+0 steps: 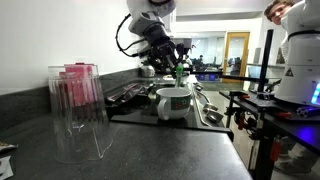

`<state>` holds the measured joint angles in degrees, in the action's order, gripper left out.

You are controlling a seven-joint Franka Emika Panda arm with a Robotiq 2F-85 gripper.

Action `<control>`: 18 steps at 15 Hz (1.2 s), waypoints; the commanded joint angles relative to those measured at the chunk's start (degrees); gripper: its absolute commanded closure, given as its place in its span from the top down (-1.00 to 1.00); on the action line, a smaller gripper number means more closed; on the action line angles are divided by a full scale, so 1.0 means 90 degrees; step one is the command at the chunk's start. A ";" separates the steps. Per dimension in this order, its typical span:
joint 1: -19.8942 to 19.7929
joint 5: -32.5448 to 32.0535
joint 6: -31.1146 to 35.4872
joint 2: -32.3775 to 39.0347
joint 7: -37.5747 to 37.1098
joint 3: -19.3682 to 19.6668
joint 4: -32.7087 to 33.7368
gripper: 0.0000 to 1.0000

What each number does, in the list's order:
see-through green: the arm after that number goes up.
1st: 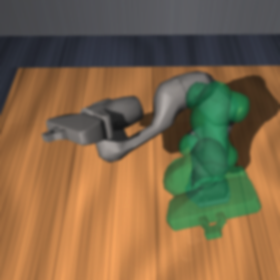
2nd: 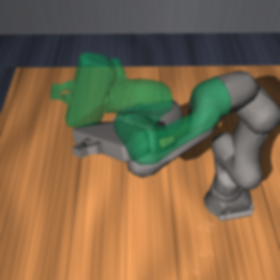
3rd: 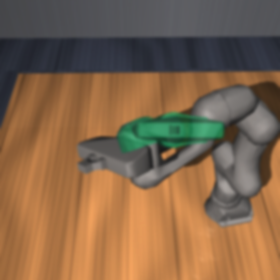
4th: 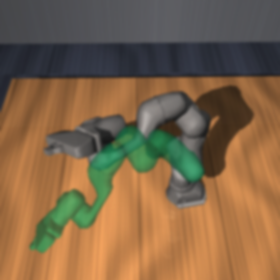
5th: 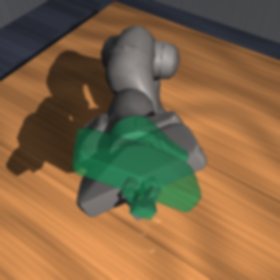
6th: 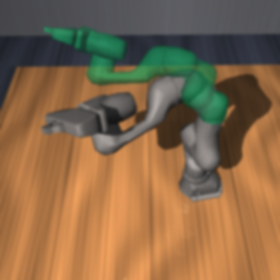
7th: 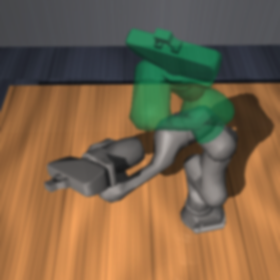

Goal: Pick up the pen from the countertop and put it in the mug cup

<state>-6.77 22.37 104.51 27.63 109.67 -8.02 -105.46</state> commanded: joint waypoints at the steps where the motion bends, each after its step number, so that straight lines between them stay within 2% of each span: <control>1: 0.0080 -0.0121 -0.0261 0.0401 -0.0344 0.0090 0.0409 -0.91; 2: 0.0091 -0.0161 -0.0181 0.0491 -0.0482 0.0108 0.0452 -0.91; 3: 0.0108 -0.0231 -0.0146 0.0568 -0.0599 0.0127 0.0496 -0.33; 4: 0.0111 -0.0280 -0.0129 0.0626 -0.0670 0.0119 0.0539 -0.09; 8: 0.0234 -0.0376 0.0152 0.0468 -0.0846 0.0037 0.0428 0.48; 11: 0.0536 -0.0679 0.0633 0.0034 -0.1734 0.0143 0.0158 0.92; 12: 0.0595 -0.0758 0.0784 -0.0074 -0.2058 0.0139 0.0108 1.00; 18: 0.0963 -0.1631 0.1294 -0.0882 -0.4232 0.0133 -0.0603 1.00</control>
<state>-0.02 11.05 111.31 24.00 79.67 -7.62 -105.52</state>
